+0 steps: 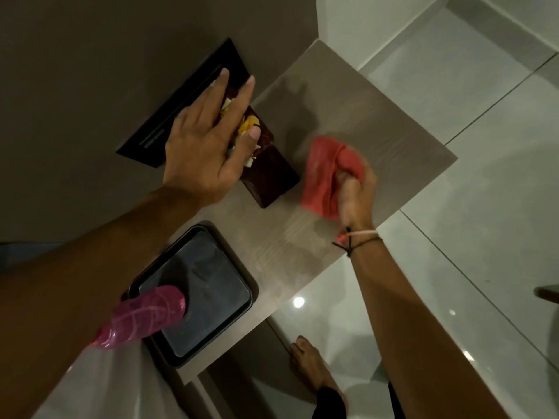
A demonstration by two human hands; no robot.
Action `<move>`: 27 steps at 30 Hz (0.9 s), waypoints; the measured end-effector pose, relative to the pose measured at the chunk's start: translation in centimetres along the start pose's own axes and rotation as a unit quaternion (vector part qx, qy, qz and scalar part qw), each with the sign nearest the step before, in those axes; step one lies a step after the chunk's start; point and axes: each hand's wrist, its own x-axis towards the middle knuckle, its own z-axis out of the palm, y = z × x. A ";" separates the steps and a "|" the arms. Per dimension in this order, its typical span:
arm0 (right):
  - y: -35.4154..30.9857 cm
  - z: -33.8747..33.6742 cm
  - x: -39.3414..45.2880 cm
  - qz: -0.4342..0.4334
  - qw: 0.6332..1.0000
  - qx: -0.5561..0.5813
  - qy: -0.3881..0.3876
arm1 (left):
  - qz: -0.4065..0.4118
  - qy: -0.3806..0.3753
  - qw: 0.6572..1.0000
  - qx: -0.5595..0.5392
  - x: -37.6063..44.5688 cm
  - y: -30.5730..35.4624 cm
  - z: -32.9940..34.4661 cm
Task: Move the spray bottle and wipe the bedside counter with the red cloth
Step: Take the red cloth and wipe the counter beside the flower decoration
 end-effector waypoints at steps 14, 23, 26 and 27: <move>1.6 7.1 -4.7 -0.055 0.992 -0.105 -0.044 | -0.017 -0.006 1.000 -0.002 0.0 0.3 0.1; 3.9 7.2 -10.8 0.177 0.965 0.185 -0.059 | -0.020 -0.017 0.999 -0.024 -0.1 0.5 -0.4; 2.9 2.8 -12.3 0.232 0.948 0.198 -0.090 | -0.017 -0.029 0.999 -0.032 -0.2 0.6 -0.7; 2.4 1.0 -12.8 0.244 0.944 0.199 -0.095 | -0.018 -0.038 0.998 -0.040 -0.2 0.7 -0.7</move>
